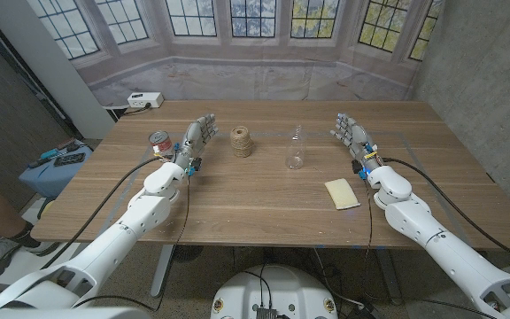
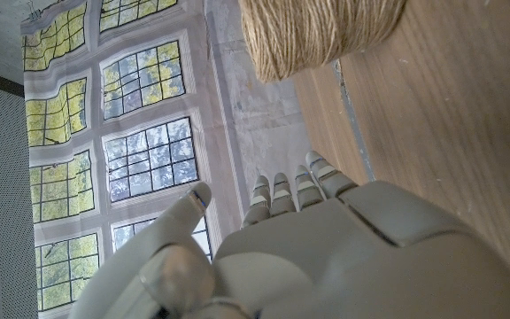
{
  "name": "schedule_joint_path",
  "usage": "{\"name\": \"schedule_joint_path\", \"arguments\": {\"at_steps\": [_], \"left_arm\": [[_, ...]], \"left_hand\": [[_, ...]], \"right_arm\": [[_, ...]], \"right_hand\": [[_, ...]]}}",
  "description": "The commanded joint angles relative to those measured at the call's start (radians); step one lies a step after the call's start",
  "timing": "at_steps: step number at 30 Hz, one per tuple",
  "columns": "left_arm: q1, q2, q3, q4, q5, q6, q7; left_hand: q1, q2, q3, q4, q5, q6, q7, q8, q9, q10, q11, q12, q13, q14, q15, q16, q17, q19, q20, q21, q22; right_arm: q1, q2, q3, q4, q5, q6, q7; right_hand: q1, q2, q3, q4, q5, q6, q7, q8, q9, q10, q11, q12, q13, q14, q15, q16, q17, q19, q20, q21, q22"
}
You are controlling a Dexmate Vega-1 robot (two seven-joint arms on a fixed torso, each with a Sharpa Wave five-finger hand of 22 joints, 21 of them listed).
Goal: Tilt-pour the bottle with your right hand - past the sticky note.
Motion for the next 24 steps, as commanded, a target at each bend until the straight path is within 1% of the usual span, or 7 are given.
{"name": "schedule_joint_path", "arguments": {"at_steps": [1, 9, 10, 12, 16, 21, 24], "left_arm": [[-0.001, 0.002, 0.004, 0.000, 0.005, 0.000, -0.006], [-0.015, 0.005, 0.010, 0.015, 0.012, 0.002, -0.018], [-0.016, 0.005, 0.010, 0.017, 0.012, 0.001, -0.019], [-0.018, 0.006, 0.011, 0.017, 0.015, 0.001, -0.020], [-0.024, 0.007, 0.011, 0.023, 0.018, -0.001, -0.021], [-0.028, 0.008, 0.011, 0.025, 0.021, 0.000, -0.020], [-0.031, 0.009, 0.012, 0.029, 0.022, 0.000, -0.024]], "left_hand": [[0.014, 0.001, 0.004, -0.005, 0.004, 0.008, -0.003, 0.007, 0.004, 0.000, 0.007, 0.006, 0.004, 0.003, 0.007, 0.004, 0.002, 0.008, 0.002, 0.008, 0.001], [0.015, 0.002, 0.005, -0.007, 0.004, 0.008, -0.004, 0.007, 0.004, 0.000, 0.008, 0.006, 0.004, 0.003, 0.007, 0.003, 0.002, 0.008, 0.002, 0.008, 0.001], [0.015, 0.002, 0.005, -0.008, 0.004, 0.008, -0.003, 0.006, 0.004, -0.001, 0.008, 0.006, 0.004, 0.003, 0.008, 0.004, 0.002, 0.008, 0.002, 0.008, 0.001], [0.015, 0.002, 0.006, -0.009, 0.004, 0.008, -0.003, 0.006, 0.004, -0.001, 0.008, 0.006, 0.004, 0.003, 0.008, 0.004, 0.002, 0.008, 0.001, 0.008, 0.001], [0.015, 0.002, 0.006, -0.009, 0.004, 0.007, -0.003, 0.006, 0.004, 0.000, 0.008, 0.006, 0.004, 0.003, 0.008, 0.003, 0.002, 0.008, 0.002, 0.008, 0.001], [0.015, 0.002, 0.007, -0.011, 0.004, 0.007, -0.004, 0.006, 0.004, -0.001, 0.008, 0.006, 0.003, 0.003, 0.008, 0.003, 0.002, 0.008, 0.002, 0.008, 0.001], [0.016, 0.002, 0.007, -0.012, 0.003, 0.006, -0.005, 0.005, 0.004, -0.001, 0.009, 0.006, 0.003, 0.003, 0.009, 0.003, 0.002, 0.008, 0.002, 0.008, 0.001]], "right_arm": [[-0.015, -0.026, -0.012, -0.043, -0.055, 0.014, -0.018], [-0.018, -0.021, -0.021, -0.041, -0.097, 0.058, -0.028], [-0.018, -0.021, -0.022, -0.040, -0.101, 0.063, -0.027], [-0.018, -0.019, -0.024, -0.036, -0.106, 0.073, -0.023], [-0.018, -0.020, -0.029, -0.033, -0.124, 0.087, -0.024], [-0.017, -0.017, -0.033, -0.022, -0.136, 0.112, -0.015], [-0.020, -0.021, -0.037, -0.027, -0.150, 0.119, -0.016]], "right_hand": [[0.009, -0.022, -0.002, -0.018, 0.000, 0.001, 0.013, 0.005, 0.003, 0.003, 0.012, 0.004, 0.004, 0.006, -0.009, 0.002, -0.003, 0.011, -0.011, 0.005, 0.004], [0.021, -0.039, -0.006, -0.037, -0.001, 0.003, 0.023, 0.006, 0.002, 0.002, 0.016, 0.004, 0.004, 0.006, -0.007, 0.000, -0.007, 0.011, -0.008, 0.005, 0.004], [0.027, -0.044, -0.006, -0.045, -0.001, 0.004, 0.027, 0.006, 0.002, 0.003, 0.021, 0.005, 0.004, 0.008, -0.004, 0.000, -0.009, 0.015, -0.005, 0.007, 0.004], [0.031, -0.047, -0.006, -0.051, -0.001, 0.005, 0.031, 0.007, 0.002, 0.005, 0.024, 0.006, 0.004, 0.009, -0.002, 0.000, -0.010, 0.018, -0.003, 0.007, 0.004], [0.044, -0.054, -0.006, -0.067, -0.001, 0.004, 0.028, 0.006, 0.002, 0.005, 0.021, 0.006, 0.004, 0.005, -0.006, -0.003, -0.013, 0.013, -0.010, 0.005, 0.003], [0.050, -0.062, -0.008, -0.077, -0.002, 0.000, 0.032, 0.005, 0.002, 0.006, 0.022, 0.006, 0.004, 0.004, -0.004, -0.003, -0.014, 0.013, -0.008, 0.005, 0.003], [0.060, -0.075, -0.012, -0.093, -0.004, -0.001, 0.040, 0.005, 0.002, 0.005, 0.040, 0.006, 0.005, 0.001, 0.009, -0.005, -0.016, 0.014, 0.001, 0.005, 0.003]]}}
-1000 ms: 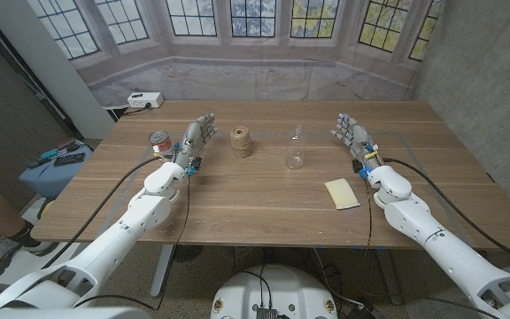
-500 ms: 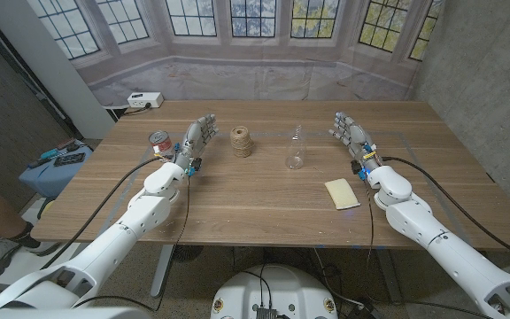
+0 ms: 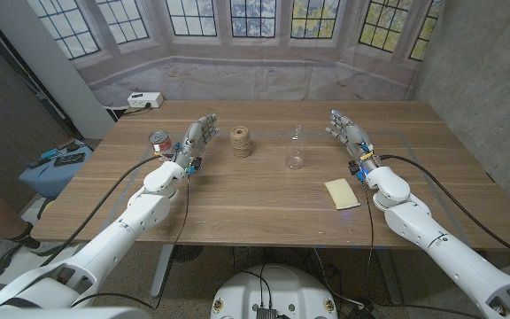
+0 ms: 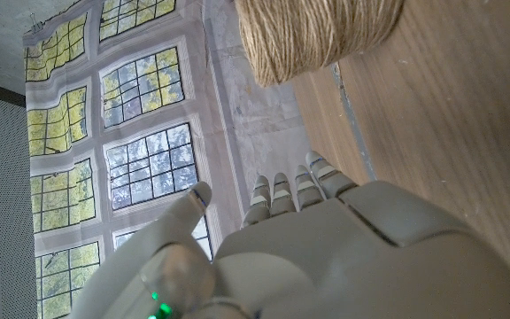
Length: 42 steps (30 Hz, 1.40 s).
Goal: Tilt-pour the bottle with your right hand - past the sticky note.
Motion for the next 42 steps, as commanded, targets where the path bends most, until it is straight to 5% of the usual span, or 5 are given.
{"name": "schedule_joint_path", "arguments": {"at_steps": [1, 9, 25, 35, 42], "left_arm": [[-0.012, 0.003, 0.003, 0.012, 0.006, -0.002, -0.006], [-0.013, 0.003, 0.004, 0.020, 0.009, -0.006, -0.009], [-0.029, -0.005, 0.009, 0.048, 0.012, -0.014, -0.022], [-0.024, 0.000, 0.009, 0.035, 0.016, -0.004, -0.010], [-0.019, 0.002, 0.011, 0.022, 0.018, 0.006, 0.000]], "left_hand": [[0.006, -0.008, 0.003, -0.008, 0.004, 0.005, -0.005, 0.005, 0.004, 0.000, 0.009, 0.007, 0.004, 0.003, 0.009, 0.003, 0.002, 0.007, 0.001, 0.008, 0.001], [0.006, -0.008, 0.004, -0.010, 0.003, 0.000, -0.007, 0.003, 0.004, -0.002, 0.009, 0.006, 0.003, 0.004, 0.009, 0.003, 0.002, 0.007, 0.002, 0.008, 0.001], [0.008, -0.007, 0.006, -0.014, 0.003, 0.004, -0.007, 0.005, 0.004, 0.001, 0.008, 0.007, 0.003, 0.006, 0.009, 0.004, 0.002, 0.005, 0.003, 0.008, 0.001], [0.008, -0.008, 0.007, -0.016, 0.002, 0.008, -0.007, 0.007, 0.005, 0.005, 0.008, 0.009, 0.003, 0.013, 0.008, 0.006, 0.002, 0.003, 0.003, 0.007, 0.001], [0.008, -0.008, 0.007, -0.017, 0.002, 0.011, -0.005, 0.008, 0.005, 0.007, 0.007, 0.010, 0.003, 0.018, 0.009, 0.007, 0.002, 0.003, 0.003, 0.007, 0.001]], "right_arm": [[-0.003, -0.003, -0.013, 0.007, -0.047, 0.047, 0.008], [-0.003, -0.007, -0.022, 0.006, -0.082, 0.069, 0.008], [0.022, -0.028, -0.046, 0.027, -0.129, 0.090, 0.048], [0.035, -0.019, -0.052, 0.053, -0.157, 0.115, 0.037], [0.049, -0.018, -0.059, 0.069, -0.180, 0.124, 0.036]], "right_hand": [[0.017, -0.019, -0.002, -0.023, -0.004, -0.003, 0.014, 0.004, 0.002, 0.001, 0.027, 0.006, 0.005, -0.001, 0.012, -0.005, 0.000, 0.003, 0.004, 0.004, 0.003], [0.035, -0.050, -0.012, -0.053, -0.004, -0.002, 0.055, 0.005, 0.003, -0.003, 0.075, 0.006, 0.007, -0.002, 0.033, -0.005, -0.001, 0.006, 0.012, 0.005, 0.003], [0.099, -0.119, -0.021, -0.101, 0.016, -0.040, 0.087, -0.001, 0.005, -0.037, 0.114, 0.002, 0.011, -0.020, 0.063, -0.010, -0.001, -0.010, 0.041, -0.001, 0.003], [0.156, -0.157, -0.020, -0.100, 0.033, -0.111, 0.088, -0.007, 0.009, -0.081, 0.116, 0.000, 0.017, 0.001, 0.076, 0.003, 0.000, -0.020, 0.163, 0.001, 0.004], [0.183, -0.171, -0.021, -0.093, 0.039, -0.119, 0.149, 0.004, 0.012, -0.056, 0.170, 0.017, 0.020, 0.037, 0.128, 0.010, -0.001, -0.016, 0.136, 0.005, 0.004]]}}
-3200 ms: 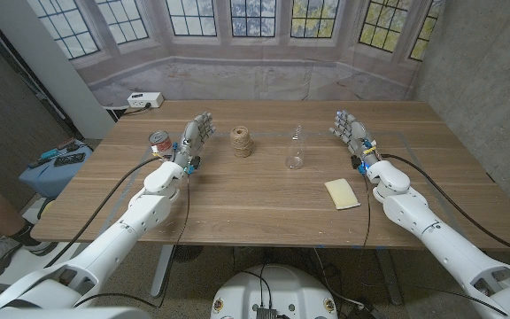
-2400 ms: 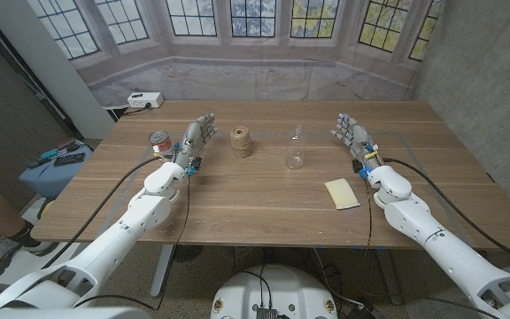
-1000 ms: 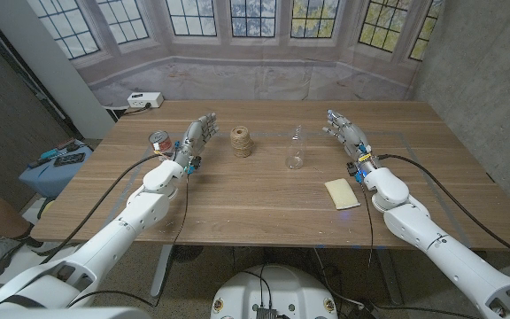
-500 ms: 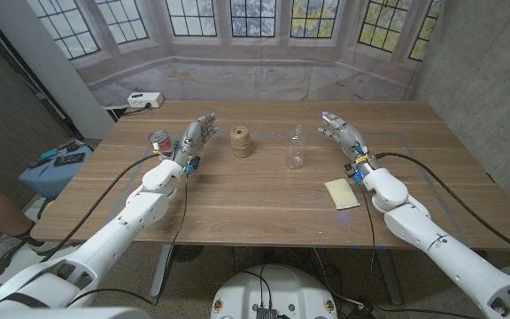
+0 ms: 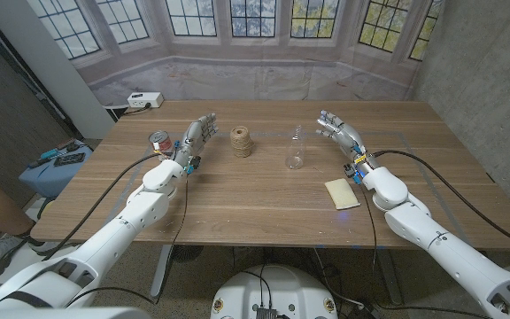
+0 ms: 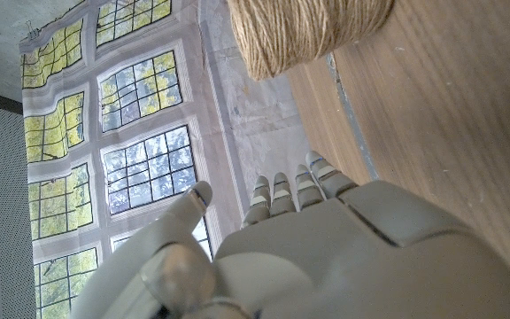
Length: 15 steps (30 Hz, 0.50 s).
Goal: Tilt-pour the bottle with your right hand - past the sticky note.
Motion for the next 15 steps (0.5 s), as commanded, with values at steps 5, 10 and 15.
{"name": "schedule_joint_path", "arguments": {"at_steps": [5, 10, 15], "left_arm": [[0.010, 0.006, 0.002, -0.020, 0.002, 0.023, 0.019], [0.012, 0.009, 0.002, -0.023, 0.005, 0.029, 0.025], [0.011, 0.010, 0.001, -0.021, 0.007, 0.030, 0.031]], "left_hand": [[0.004, -0.004, 0.003, -0.004, 0.002, 0.010, 0.004, 0.008, 0.005, 0.006, 0.004, 0.007, 0.003, 0.012, 0.007, 0.008, 0.002, 0.003, 0.003, 0.007, 0.001], [0.004, -0.004, 0.004, -0.004, 0.002, 0.012, 0.003, 0.008, 0.005, 0.010, 0.007, 0.008, 0.003, 0.014, 0.007, 0.009, 0.002, 0.004, 0.002, 0.008, 0.001], [0.004, -0.004, 0.004, -0.005, 0.002, 0.014, 0.005, 0.009, 0.005, 0.015, 0.010, 0.010, 0.003, 0.018, 0.010, 0.009, 0.002, 0.004, 0.001, 0.008, 0.001]], "right_arm": [[0.036, 0.010, -0.025, 0.042, -0.041, 0.015, 0.011], [0.057, 0.015, -0.043, 0.060, -0.056, 0.012, 0.025], [0.071, 0.021, -0.055, 0.080, -0.048, 0.025, 0.054]], "right_hand": [[0.029, -0.009, 0.002, 0.008, 0.010, 0.011, 0.073, 0.014, 0.005, 0.044, 0.040, 0.020, 0.005, 0.051, 0.031, 0.015, 0.001, 0.016, -0.026, 0.006, 0.004], [0.036, -0.013, 0.001, 0.009, 0.012, 0.024, 0.095, 0.020, 0.005, 0.052, 0.043, 0.021, 0.004, 0.059, 0.029, 0.014, 0.000, 0.029, -0.041, 0.010, 0.004], [0.040, -0.017, -0.001, 0.009, 0.014, 0.034, 0.104, 0.024, 0.005, 0.061, 0.046, 0.023, 0.004, 0.067, 0.034, 0.015, 0.000, 0.033, -0.044, 0.011, 0.004]]}}
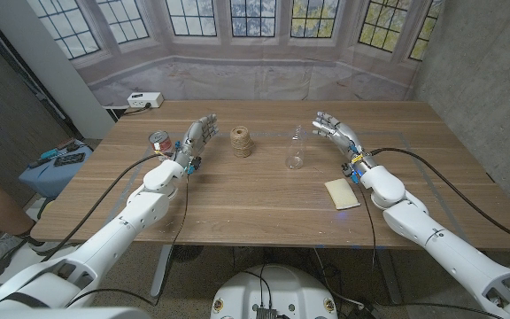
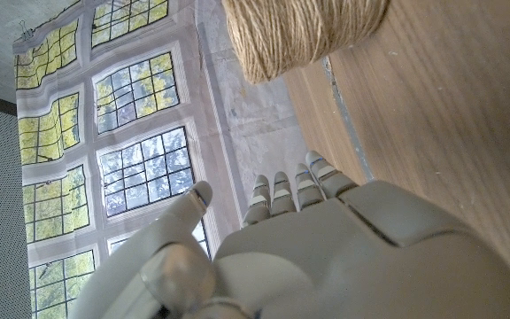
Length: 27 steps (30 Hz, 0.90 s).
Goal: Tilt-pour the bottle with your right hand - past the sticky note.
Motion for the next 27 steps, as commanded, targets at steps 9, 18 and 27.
{"name": "schedule_joint_path", "arguments": {"at_steps": [9, 18, 27], "left_arm": [[0.003, 0.007, 0.001, -0.004, 0.007, 0.016, 0.013], [0.005, 0.008, 0.004, -0.009, 0.009, 0.015, 0.010], [0.009, 0.012, 0.007, -0.017, 0.011, 0.014, 0.005]], "left_hand": [[0.004, -0.003, 0.005, -0.006, 0.001, 0.012, 0.002, 0.005, 0.005, 0.014, 0.007, 0.010, 0.003, 0.013, 0.002, 0.005, 0.002, 0.004, 0.000, 0.008, 0.003], [0.004, -0.004, 0.006, -0.007, 0.001, 0.013, 0.002, 0.005, 0.005, 0.016, 0.008, 0.010, 0.003, 0.015, 0.003, 0.005, 0.002, 0.003, 0.000, 0.008, 0.003], [0.004, -0.003, 0.007, -0.009, 0.001, 0.014, 0.003, 0.005, 0.005, 0.017, 0.012, 0.010, 0.003, 0.016, 0.004, 0.004, 0.002, 0.003, 0.002, 0.008, 0.003]], "right_arm": [[0.024, -0.012, -0.029, 0.005, 0.006, 0.004, 0.071], [0.002, -0.054, -0.030, -0.073, -0.025, -0.033, 0.066], [0.010, -0.069, -0.051, -0.099, -0.095, -0.058, 0.050]], "right_hand": [[0.009, -0.022, -0.013, 0.013, 0.011, -0.006, 0.083, 0.001, 0.006, -0.009, 0.019, -0.001, 0.005, -0.018, 0.028, -0.012, 0.002, -0.025, 0.003, -0.008, 0.005], [0.009, -0.026, -0.019, 0.016, 0.016, -0.027, 0.084, -0.005, 0.008, -0.035, 0.034, -0.008, 0.011, -0.044, 0.038, -0.021, 0.004, -0.046, 0.008, -0.011, 0.005], [0.025, -0.015, -0.012, 0.014, 0.018, -0.042, 0.083, -0.007, 0.010, -0.055, 0.039, -0.011, 0.018, -0.059, 0.033, -0.022, 0.007, -0.044, -0.001, -0.006, 0.007]]}}
